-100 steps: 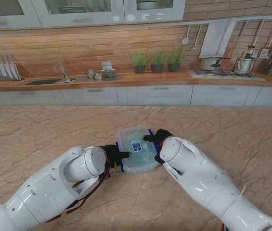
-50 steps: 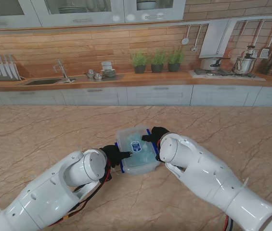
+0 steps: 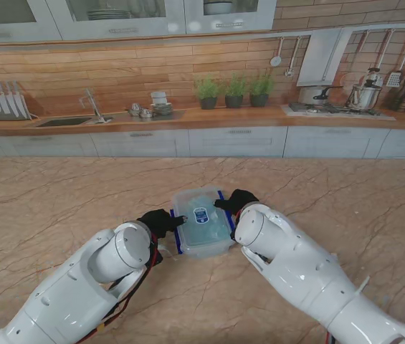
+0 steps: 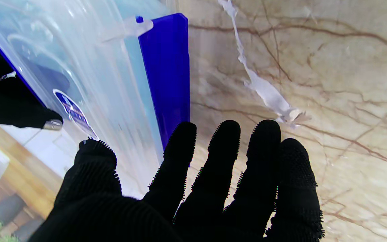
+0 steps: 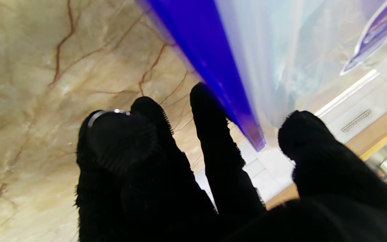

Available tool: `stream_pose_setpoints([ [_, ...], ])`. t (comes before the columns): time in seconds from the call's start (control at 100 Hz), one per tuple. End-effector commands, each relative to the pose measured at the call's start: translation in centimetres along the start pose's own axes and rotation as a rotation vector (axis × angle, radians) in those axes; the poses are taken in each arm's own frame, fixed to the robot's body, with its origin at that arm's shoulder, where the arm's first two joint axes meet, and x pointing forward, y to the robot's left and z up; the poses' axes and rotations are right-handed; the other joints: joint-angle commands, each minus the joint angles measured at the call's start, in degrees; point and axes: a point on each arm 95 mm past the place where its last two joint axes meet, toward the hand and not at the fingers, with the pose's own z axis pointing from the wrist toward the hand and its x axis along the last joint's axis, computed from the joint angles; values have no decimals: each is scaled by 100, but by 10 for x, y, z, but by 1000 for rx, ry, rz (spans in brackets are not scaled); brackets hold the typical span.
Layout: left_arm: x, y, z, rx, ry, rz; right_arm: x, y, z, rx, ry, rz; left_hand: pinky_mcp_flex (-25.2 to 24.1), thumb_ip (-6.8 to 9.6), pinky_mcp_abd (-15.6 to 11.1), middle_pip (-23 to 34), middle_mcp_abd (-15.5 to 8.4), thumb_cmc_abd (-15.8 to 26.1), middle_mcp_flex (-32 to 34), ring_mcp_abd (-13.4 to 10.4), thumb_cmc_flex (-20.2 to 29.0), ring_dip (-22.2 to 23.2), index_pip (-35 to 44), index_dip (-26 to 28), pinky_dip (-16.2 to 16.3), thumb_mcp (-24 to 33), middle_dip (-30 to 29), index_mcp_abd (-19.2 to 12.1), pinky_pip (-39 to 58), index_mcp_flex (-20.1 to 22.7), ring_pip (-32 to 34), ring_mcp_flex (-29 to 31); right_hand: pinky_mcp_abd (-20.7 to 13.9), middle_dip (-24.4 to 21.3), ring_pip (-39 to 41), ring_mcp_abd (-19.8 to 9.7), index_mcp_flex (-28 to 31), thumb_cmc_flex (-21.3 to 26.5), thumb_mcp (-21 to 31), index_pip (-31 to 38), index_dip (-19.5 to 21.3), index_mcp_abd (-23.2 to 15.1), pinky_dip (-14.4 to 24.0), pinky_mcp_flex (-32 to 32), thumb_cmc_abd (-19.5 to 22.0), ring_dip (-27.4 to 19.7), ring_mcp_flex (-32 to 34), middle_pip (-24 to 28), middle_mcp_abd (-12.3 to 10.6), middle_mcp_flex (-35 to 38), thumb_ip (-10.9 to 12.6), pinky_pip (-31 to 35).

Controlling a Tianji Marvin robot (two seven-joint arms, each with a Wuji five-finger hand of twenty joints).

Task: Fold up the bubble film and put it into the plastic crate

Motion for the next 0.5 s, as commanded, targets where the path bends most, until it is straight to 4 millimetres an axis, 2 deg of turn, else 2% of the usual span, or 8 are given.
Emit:
stream_pose_setpoints([
  [0.0, -1, 4, -3, -8, 0, -12, -2, -5, -1, 10, -8, 15, -112, 143, -147, -112, -29, -148, -119, 40, -24, -64, -221, -18, -31, 34, -81, -154, 3, -118, -25, -109, 202, 55, -48, 148, -130, 170, 142, -133, -34, -465, 6, -87, 115, -45, -74, -23, 63, -48, 71, 70],
  [0.15, -9, 0, -3, -12, -21, -84, -2, -6, -1, 4, -10, 33, -210, 141, -187, -222, -48, -148, -305, 12, -99, -74, -423, -69, -75, 30, -145, -123, -36, -252, -123, -210, 210, 53, -115, 171, -171, 152, 67, -196, 7, -420, 7, -125, 143, -40, -119, -47, 49, -87, 116, 36],
  [0.32, -13, 5, 2, -15, -35, -283, -2, -8, -2, 7, -7, 48, -515, 143, -258, -493, 4, -176, -783, -115, -105, -233, -1202, -460, -303, 43, -369, 181, -293, -796, -575, -577, 213, 55, -155, 191, -165, 152, -5, -226, 47, -420, 10, -166, 168, -29, -156, -57, 46, -97, 147, 7],
  [0.49, -11, 14, 11, -24, -56, -451, -1, -8, -3, 13, -4, 58, -663, 141, -317, -679, 131, -137, -1118, -244, -130, -664, -1877, -976, -563, 41, -683, 284, -607, -1336, -1131, -875, 214, 55, -174, 203, -160, 162, -67, -247, 82, -420, 16, -188, 190, -14, -174, -68, 44, -106, 171, -10],
])
